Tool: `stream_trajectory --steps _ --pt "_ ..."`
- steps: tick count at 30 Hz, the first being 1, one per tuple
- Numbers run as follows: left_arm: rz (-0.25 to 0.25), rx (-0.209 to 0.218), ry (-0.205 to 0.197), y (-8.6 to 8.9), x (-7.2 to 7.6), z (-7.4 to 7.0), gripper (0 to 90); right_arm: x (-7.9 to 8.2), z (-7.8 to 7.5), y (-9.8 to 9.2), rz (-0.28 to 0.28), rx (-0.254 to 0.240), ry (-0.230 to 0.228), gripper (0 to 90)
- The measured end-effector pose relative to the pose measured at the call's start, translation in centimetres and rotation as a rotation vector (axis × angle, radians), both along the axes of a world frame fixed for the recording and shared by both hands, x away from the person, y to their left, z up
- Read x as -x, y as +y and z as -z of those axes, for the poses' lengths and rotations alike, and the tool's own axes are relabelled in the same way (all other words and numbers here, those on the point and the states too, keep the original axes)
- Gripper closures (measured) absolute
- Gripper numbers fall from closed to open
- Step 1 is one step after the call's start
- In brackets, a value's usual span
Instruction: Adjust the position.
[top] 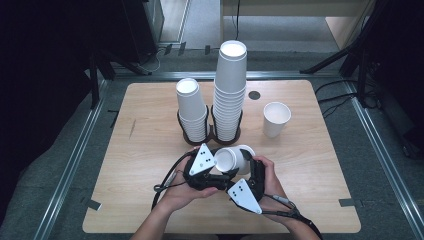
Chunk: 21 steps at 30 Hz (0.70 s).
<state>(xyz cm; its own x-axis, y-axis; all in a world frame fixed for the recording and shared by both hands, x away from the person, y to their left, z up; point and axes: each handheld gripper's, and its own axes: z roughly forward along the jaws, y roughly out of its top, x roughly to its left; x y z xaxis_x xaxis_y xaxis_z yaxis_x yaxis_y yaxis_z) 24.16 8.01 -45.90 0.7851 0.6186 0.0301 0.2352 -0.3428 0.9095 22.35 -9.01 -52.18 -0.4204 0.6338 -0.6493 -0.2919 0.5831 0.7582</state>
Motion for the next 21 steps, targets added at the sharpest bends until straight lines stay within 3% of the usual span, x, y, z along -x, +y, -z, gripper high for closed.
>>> stream_trajectory --steps 5,6,9,15,18,21 --pt "-0.002 0.002 -0.018 0.1 0.0 0.2 25.4 -0.1 -0.1 -0.1 -0.004 0.000 0.014 13.0" --pt "-0.003 0.002 -0.017 0.1 0.0 0.2 25.5 -0.1 -0.2 -0.1 -0.002 -0.003 0.019 9.0" --pt "-0.030 0.046 -0.012 0.6 -0.3 0.3 25.6 -0.2 -0.6 -0.4 0.000 -0.013 0.040 2.2" --pt "-0.102 0.141 -0.013 1.5 -1.0 1.1 25.6 0.5 -1.8 -1.5 0.000 -0.034 0.047 0.7" --pt "-0.093 0.166 -0.029 1.4 -1.1 1.5 25.5 1.0 -2.4 -2.2 0.008 -0.061 0.059 0.6" --pt "-0.091 0.152 -0.049 1.2 -1.1 1.7 25.5 1.5 -2.8 -2.8 0.025 -0.106 0.078 0.4"
